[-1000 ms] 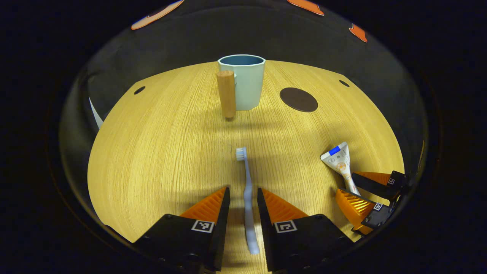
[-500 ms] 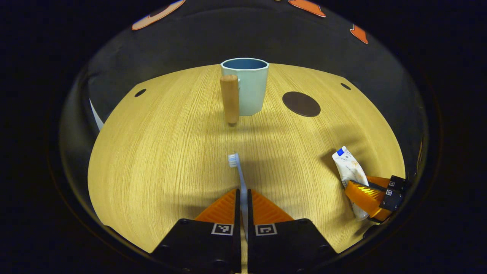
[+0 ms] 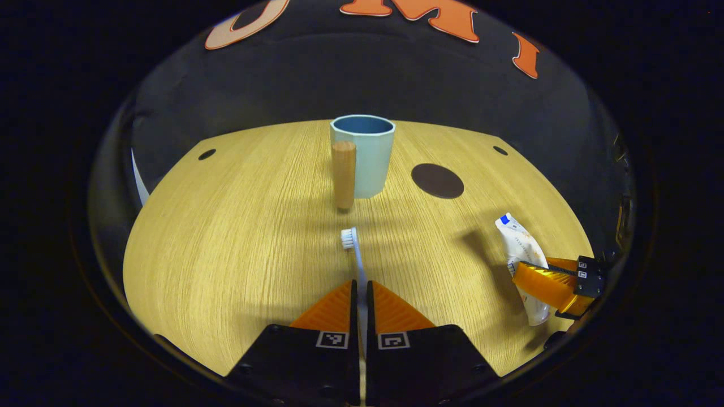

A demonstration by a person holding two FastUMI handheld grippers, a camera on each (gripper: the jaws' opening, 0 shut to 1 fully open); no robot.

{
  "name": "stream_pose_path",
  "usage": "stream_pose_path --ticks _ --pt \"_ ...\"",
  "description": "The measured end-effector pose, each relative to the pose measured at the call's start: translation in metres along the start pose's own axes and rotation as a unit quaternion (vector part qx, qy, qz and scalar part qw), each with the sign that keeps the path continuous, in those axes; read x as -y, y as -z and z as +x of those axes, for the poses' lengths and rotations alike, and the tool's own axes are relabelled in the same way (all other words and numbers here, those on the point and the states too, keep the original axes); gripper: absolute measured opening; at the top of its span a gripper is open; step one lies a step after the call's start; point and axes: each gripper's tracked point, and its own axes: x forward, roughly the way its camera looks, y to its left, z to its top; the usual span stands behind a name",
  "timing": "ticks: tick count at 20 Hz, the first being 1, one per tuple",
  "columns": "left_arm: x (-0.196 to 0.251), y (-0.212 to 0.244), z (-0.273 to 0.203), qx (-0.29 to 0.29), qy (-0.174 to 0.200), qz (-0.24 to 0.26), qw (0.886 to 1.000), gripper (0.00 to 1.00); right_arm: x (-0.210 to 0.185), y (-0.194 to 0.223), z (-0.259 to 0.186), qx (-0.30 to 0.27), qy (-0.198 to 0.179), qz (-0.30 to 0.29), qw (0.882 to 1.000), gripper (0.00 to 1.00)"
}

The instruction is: Put the toothbrush and toothpaste on the desktop into the cup, then pick up the cup and place it on the coaster on the desktop.

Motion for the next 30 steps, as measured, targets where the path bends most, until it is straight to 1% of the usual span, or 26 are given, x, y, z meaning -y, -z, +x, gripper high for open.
stream_pose_path --ticks 4,5,7,10,13,15,19,21,24,26,30 --pt "-0.008 -0.010 -0.006 0.054 -0.005 0.004 0.998 0.05 -0.002 -0.017 -0.005 0.028 -0.006 0.003 1.000 0.06" --pt "-0.009 -0.014 -0.008 0.070 -0.007 0.006 0.998 0.03 -0.002 -0.021 -0.007 0.034 -0.004 0.001 0.999 0.06" --pt "-0.017 -0.022 -0.015 0.104 -0.019 0.014 0.994 0.05 0.001 -0.028 -0.010 0.044 0.008 -0.009 0.999 0.06" --pt "-0.025 -0.047 -0.040 0.166 -0.035 0.035 0.985 0.04 -0.003 -0.042 -0.014 0.062 0.008 -0.013 0.998 0.06" --pt "-0.034 -0.065 -0.069 0.207 -0.043 0.037 0.977 0.04 -0.002 -0.060 -0.020 0.086 0.015 -0.022 0.996 0.06" --pt "-0.032 -0.080 -0.083 0.239 -0.048 0.037 0.969 0.04 -0.001 -0.071 -0.023 0.110 0.019 -0.029 0.993 0.06" --pt "-0.033 -0.105 -0.089 0.278 -0.050 0.027 0.959 0.04 -0.001 -0.088 -0.031 0.144 0.023 -0.039 0.989 0.06" --pt "-0.037 -0.118 -0.090 0.295 -0.046 0.024 0.954 0.04 -0.003 -0.103 -0.031 0.162 0.025 -0.045 0.985 0.06" --pt "-0.034 -0.137 -0.085 0.307 -0.027 0.017 0.951 0.04 -0.003 -0.113 -0.029 0.175 0.025 -0.034 0.984 0.06" --pt "-0.039 -0.152 -0.086 0.322 -0.032 0.020 0.946 0.04 -0.002 -0.117 -0.029 0.185 0.026 -0.030 0.982 0.06" --pt "-0.042 -0.184 -0.081 0.352 -0.020 0.010 0.936 0.04 0.004 -0.123 -0.023 0.193 0.030 -0.017 0.981 0.06"
